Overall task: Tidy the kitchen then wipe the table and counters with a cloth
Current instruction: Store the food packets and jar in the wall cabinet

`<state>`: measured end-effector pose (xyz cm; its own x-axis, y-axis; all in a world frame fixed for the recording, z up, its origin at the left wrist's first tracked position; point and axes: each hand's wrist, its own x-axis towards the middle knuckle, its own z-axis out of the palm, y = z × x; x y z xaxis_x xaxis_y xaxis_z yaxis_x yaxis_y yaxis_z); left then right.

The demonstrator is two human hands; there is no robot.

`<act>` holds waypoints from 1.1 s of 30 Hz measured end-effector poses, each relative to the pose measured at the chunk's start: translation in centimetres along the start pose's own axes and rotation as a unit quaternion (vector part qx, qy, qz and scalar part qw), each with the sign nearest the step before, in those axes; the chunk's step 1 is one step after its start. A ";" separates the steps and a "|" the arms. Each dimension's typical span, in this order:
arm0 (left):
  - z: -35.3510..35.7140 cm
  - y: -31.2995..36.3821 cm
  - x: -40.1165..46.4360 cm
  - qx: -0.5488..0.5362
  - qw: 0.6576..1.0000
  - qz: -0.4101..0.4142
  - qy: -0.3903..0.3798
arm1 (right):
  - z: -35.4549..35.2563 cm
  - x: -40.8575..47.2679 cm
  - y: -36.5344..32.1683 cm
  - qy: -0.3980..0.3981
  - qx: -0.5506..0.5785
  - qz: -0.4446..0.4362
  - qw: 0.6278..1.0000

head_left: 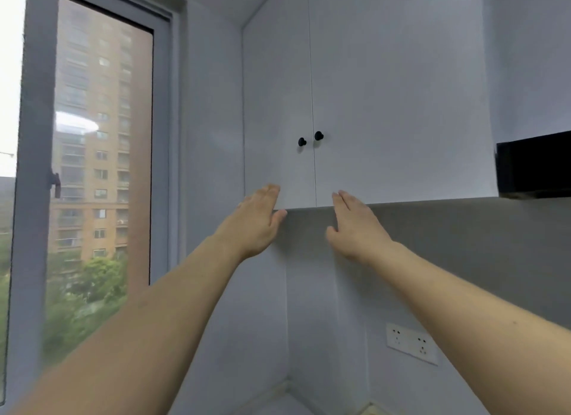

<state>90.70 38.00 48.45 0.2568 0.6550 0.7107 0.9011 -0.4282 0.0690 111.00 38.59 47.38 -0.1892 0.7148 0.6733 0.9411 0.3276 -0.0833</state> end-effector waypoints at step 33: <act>5.0 -8.9 33.8 -0.107 0.989 0.098 0.039 | 9.7 20.9 1.9 0.100 0.343 0.102 0.928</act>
<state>93.13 67.04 68.34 0.3835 0.4996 0.7767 0.7395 -0.6700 0.0659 106.09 60.16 54.12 0.0928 0.6989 0.7092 0.5388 0.5637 -0.6260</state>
